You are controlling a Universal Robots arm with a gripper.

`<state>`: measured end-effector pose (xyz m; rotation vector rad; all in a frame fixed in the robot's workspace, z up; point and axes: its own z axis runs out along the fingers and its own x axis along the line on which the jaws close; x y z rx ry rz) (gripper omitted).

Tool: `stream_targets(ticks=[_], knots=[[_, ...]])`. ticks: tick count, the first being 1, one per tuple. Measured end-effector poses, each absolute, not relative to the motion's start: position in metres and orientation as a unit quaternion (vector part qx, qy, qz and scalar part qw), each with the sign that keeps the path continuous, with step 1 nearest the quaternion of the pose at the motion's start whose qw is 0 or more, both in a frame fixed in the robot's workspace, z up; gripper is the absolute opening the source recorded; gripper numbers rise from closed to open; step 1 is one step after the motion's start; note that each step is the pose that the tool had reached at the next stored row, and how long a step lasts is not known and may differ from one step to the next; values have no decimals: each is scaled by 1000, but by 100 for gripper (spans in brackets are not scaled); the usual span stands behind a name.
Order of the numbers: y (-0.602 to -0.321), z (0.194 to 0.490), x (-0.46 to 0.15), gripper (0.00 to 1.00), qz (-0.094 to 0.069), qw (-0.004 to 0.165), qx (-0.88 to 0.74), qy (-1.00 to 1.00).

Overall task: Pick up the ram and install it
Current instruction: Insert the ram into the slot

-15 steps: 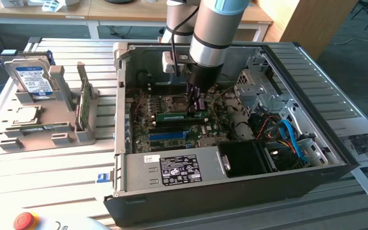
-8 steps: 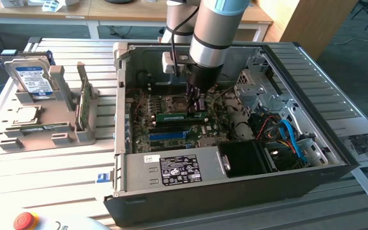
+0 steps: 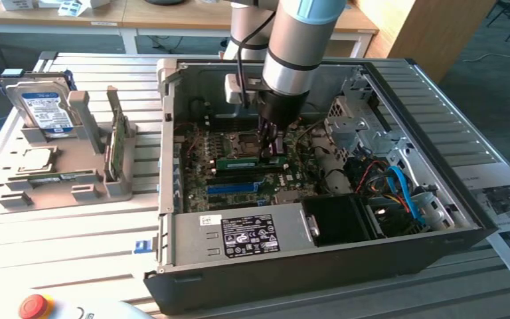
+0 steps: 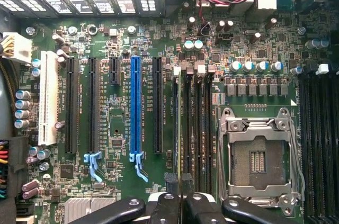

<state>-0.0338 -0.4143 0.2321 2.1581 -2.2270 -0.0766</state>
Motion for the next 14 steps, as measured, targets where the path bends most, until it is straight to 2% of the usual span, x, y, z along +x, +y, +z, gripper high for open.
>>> stream_targets(ticks=[14], knots=[[-414,230,-33,12,-25,20,696,-717]])
